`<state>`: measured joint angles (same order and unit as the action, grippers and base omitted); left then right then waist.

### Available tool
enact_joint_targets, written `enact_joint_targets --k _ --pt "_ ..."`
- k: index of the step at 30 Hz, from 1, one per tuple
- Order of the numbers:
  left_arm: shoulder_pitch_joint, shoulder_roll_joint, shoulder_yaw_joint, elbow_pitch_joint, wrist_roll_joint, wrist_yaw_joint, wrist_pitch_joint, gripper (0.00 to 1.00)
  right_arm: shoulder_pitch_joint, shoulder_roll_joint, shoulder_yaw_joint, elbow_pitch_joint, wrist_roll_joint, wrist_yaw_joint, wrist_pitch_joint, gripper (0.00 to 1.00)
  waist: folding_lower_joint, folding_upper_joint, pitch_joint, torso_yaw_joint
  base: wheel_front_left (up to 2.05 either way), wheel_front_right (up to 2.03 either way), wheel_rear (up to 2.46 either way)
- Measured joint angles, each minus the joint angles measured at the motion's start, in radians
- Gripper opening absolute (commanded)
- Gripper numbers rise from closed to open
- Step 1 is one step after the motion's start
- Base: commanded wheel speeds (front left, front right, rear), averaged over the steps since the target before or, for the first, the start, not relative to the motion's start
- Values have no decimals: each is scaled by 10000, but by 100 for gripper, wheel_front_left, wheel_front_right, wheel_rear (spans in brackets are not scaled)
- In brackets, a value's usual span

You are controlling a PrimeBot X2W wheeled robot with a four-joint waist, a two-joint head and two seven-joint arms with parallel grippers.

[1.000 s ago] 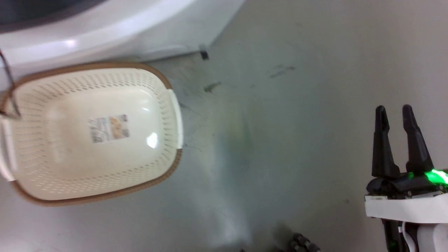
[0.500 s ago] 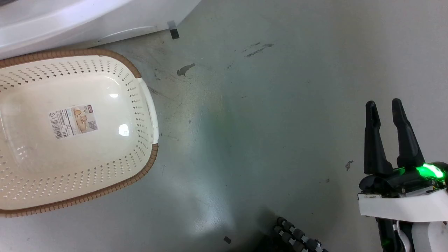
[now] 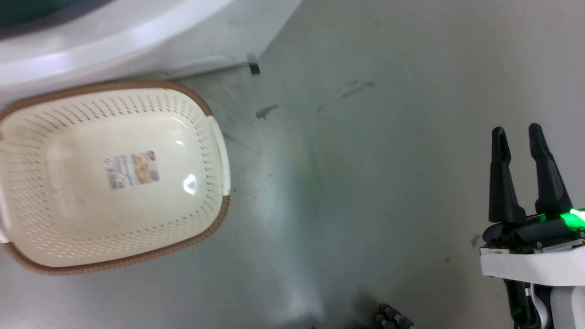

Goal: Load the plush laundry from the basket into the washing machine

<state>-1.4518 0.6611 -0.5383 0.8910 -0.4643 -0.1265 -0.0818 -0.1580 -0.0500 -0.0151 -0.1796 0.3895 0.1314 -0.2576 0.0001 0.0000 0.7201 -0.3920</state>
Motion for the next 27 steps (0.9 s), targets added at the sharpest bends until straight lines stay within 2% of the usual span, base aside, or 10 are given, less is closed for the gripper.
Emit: enact_joint_targets --k 6,11,19,27 --pt "1625 -698 -176 297 -731 2 -1363 100 9 0 -372 77 -627 0 0 100 -1 0 -1151 438 0 0 0" --pt "3180 -1302 132 -61 -1118 6 -1732 100 180 0 -623 176 -1116 0 0 100 -3 0 -2325 929 0 0 0" --pt "6683 -1977 1582 -2696 -1189 428 -1751 100 941 0 -836 468 -1611 0 0 100 -5 0 -4252 1902 0 0 0" --pt "10061 -2715 2648 -4936 -800 1147 -1747 100 1618 2 -462 723 -2234 0 0 100 -5 0 -5785 2974 0 0 0"
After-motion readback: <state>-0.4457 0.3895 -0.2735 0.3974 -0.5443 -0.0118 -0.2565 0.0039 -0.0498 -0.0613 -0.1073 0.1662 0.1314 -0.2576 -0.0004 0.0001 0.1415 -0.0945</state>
